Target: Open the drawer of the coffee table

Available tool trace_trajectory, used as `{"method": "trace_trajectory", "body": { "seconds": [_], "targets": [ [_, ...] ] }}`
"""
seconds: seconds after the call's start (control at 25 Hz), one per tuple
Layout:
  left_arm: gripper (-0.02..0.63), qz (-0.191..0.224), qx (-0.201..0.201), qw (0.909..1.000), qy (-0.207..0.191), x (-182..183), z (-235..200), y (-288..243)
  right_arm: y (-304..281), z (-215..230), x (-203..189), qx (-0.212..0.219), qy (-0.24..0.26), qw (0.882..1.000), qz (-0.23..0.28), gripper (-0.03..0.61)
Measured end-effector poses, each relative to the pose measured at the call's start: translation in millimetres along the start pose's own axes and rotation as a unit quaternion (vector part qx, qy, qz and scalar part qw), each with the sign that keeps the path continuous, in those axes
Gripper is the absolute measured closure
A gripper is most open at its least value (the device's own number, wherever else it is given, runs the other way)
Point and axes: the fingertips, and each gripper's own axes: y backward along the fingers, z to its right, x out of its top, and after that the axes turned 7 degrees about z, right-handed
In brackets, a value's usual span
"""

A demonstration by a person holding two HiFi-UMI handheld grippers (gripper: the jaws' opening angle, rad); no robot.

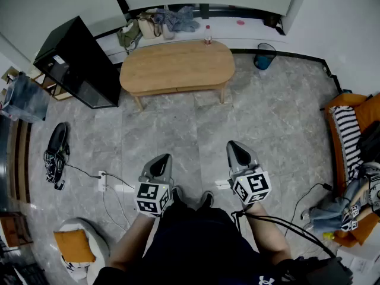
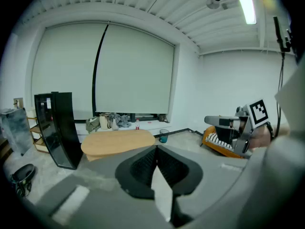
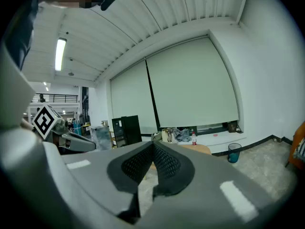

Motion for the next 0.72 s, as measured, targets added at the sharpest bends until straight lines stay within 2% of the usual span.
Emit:
{"method": "trace_trajectory", "body": {
  "seconds": [0.28, 0.56, 0.72],
  "targets": [
    [0.611, 0.008, 0.025, 0.9996, 0.014, -2, -66, 45, -19, -56, 0, -0.002, 0.012, 1.0, -0.005, 0.58],
    [0.611, 0.043, 0.02, 0.9988, -0.014, 22, -145, 72, -71, -109, 19, -0.023, 0.059, 0.998, 0.019, 0.578],
    [0.611, 0.045, 0.021, 0.9986, -0.017, 19, -187, 78, -96, -131, 23, -0.027, 0.079, 0.996, 0.022, 0.578]
  ]
}}
